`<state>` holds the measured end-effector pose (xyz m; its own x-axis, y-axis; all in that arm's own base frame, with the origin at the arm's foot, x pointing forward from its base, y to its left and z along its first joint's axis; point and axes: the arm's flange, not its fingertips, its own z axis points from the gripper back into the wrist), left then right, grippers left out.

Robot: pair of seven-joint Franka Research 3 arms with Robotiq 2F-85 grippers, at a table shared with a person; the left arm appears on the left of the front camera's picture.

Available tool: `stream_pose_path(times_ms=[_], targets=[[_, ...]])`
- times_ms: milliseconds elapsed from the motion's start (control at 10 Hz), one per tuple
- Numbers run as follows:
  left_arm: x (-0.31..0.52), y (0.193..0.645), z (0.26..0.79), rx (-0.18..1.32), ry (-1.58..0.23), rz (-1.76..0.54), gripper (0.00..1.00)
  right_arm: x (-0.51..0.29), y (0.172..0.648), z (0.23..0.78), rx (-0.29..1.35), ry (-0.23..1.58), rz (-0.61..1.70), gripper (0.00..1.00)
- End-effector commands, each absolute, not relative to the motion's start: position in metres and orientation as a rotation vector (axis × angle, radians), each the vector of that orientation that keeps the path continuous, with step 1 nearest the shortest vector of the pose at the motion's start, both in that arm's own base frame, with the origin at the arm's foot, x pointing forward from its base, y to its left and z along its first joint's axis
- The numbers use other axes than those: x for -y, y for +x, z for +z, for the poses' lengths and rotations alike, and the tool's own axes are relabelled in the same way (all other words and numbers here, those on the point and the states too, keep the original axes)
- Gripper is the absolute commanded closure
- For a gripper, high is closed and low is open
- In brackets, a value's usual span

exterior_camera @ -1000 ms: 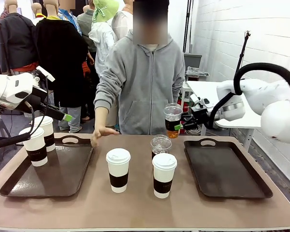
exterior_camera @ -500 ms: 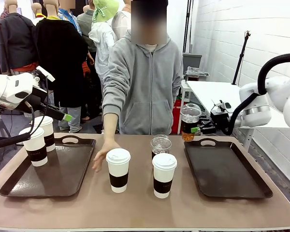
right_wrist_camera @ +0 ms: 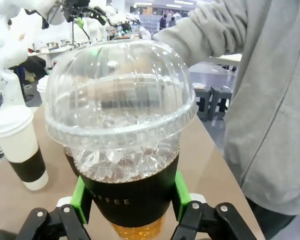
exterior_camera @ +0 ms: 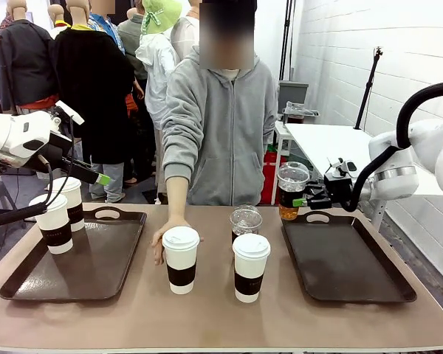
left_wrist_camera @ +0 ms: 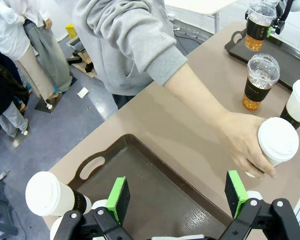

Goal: Distribute the coffee onto the tray.
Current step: Pick up one iced Americano and place it on the right Handle tray.

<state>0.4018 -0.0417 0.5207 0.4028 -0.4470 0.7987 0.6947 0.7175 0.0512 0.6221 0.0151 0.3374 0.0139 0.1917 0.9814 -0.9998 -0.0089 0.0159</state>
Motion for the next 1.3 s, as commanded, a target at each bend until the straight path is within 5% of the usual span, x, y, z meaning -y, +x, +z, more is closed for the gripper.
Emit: stream_pose_path(times_ms=[0,1200], targets=[[0.040,0.403,0.519,0.896,-0.320,-0.732,0.00,-0.011,0.623,0.343,1.059,1.082,1.291,0.24],[0.040,0.403,0.519,0.896,-0.320,-0.732,0.00,0.066,0.590,0.297,1.108,1.093,1.167,0.24]])
